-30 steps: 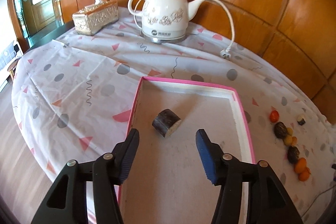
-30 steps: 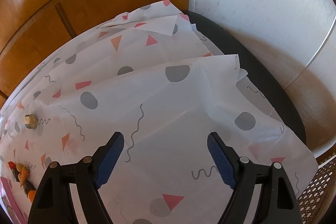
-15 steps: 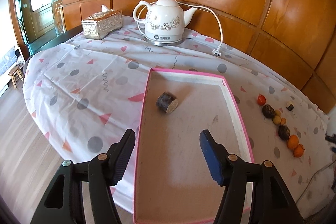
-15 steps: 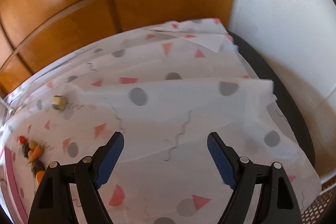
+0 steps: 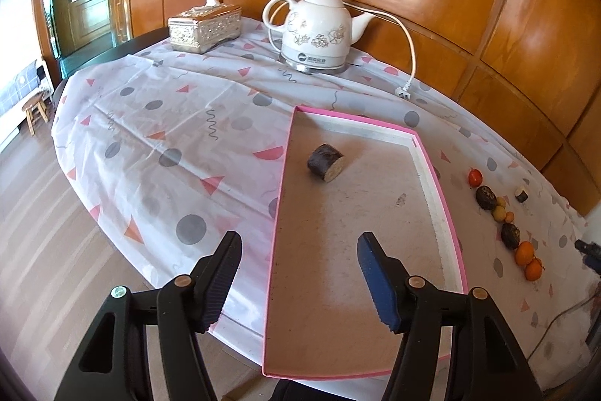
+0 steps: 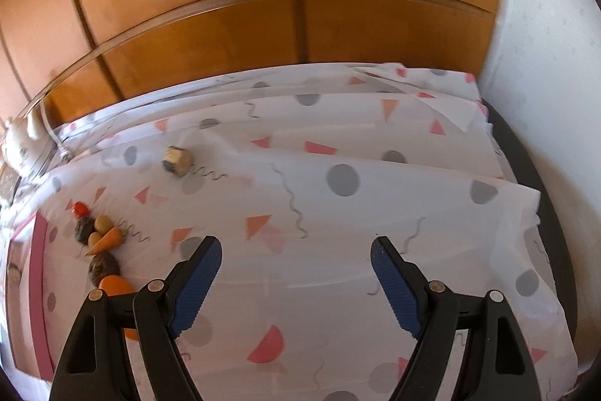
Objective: Organize fruits
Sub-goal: 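Withdraw the open left gripper from the pink tray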
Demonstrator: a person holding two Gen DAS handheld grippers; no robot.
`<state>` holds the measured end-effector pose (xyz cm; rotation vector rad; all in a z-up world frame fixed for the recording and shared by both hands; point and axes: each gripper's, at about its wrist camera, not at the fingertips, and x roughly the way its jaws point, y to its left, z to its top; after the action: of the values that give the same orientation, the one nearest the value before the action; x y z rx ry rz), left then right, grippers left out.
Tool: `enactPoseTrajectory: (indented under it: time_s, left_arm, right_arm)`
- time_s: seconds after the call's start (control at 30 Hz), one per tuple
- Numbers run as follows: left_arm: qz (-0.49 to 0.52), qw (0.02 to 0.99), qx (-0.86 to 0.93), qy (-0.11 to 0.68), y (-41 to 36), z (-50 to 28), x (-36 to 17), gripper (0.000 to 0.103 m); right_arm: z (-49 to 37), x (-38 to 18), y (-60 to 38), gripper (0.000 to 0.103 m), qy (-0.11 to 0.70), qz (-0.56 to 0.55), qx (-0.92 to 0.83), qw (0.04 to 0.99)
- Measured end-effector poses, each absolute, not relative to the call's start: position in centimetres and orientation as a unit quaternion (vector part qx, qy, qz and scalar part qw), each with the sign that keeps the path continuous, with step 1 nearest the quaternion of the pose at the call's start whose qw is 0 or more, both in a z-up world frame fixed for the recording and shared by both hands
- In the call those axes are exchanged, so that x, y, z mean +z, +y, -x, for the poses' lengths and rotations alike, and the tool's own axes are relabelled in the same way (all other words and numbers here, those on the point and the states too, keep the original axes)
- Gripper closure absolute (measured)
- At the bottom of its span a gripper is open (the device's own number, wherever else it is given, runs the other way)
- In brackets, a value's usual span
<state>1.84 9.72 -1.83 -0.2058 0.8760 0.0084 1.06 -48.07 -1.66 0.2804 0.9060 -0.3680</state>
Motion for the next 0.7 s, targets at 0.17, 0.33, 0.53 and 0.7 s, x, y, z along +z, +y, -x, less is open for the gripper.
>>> enactPoseTrajectory:
  time_s: [0.17,0.33,0.53,0.7]
  left_arm:
    - [0.115,0.897,0.018,0.427,10.9,-1.8,-2.2,0.038]
    - [0.129,0.893,0.039,0.429,12.3,-1.5,-2.5,0.038]
    - [0.135,0.889,0.052,0.434,13.3,-1.3,-2.9,0.038]
    - [0.137,0.886,0.052,0.439,13.6,-1.4,-3.3,0.038]
  right_arm:
    - [-1.7,-1.7,-46.5,0.020,0.436,-0.115,-0.149,0.880]
    - [-2.1,-2.2,-45.9,0.020,0.445,-0.110,-0.137,0.878]
    - [-2.6,-2.4,-45.5,0.020,0.451,-0.115,-0.123,0.877]
    - [-3.1,-2.5,-44.3,0.020,0.455,-0.109,-0.110,0.877]
